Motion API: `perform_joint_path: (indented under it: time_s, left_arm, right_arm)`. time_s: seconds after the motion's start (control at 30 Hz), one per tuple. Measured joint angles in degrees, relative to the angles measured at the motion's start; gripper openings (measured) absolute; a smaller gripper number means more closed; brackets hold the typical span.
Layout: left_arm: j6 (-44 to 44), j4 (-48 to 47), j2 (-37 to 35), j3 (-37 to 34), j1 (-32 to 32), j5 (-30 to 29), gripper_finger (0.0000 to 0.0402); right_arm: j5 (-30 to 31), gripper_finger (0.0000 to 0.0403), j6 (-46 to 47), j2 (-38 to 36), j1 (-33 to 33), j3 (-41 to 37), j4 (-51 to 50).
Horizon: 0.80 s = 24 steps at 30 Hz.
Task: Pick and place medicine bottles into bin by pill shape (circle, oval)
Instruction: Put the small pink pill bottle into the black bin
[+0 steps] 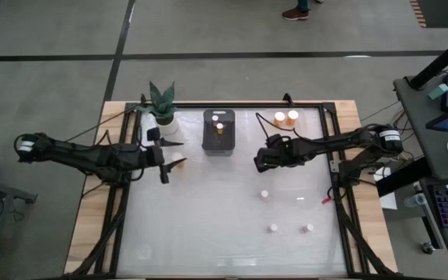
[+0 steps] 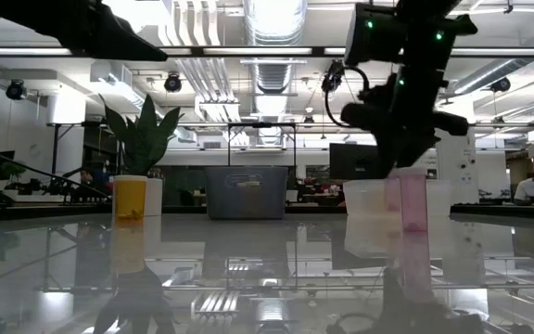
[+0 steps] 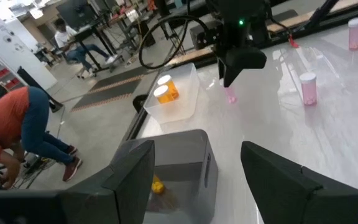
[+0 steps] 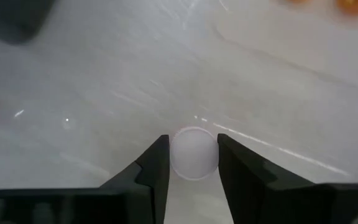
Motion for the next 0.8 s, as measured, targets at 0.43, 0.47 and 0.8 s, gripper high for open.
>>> perform_joint_path:
  time_s: [0.43,0.47,0.8]
  left_arm:
    - [1.12,1.42,-2.88,-0.72,0.0,0.02,0.0223]
    - [1.23,1.41,-2.83,-0.72,0.0,0.02,0.0223]
    - [1.56,2.05,-2.98,-0.72,0.0,0.0,0.0223]
  right_arm:
    - [0.46,0.0108,-14.55,0.58,-0.16,16.16,-1.28]
    - [0.46,0.0108,-15.8,1.13,-0.29,17.4,-1.14]
    - [0.45,0.0108,-29.57,10.95,-3.42,31.75,-0.74]
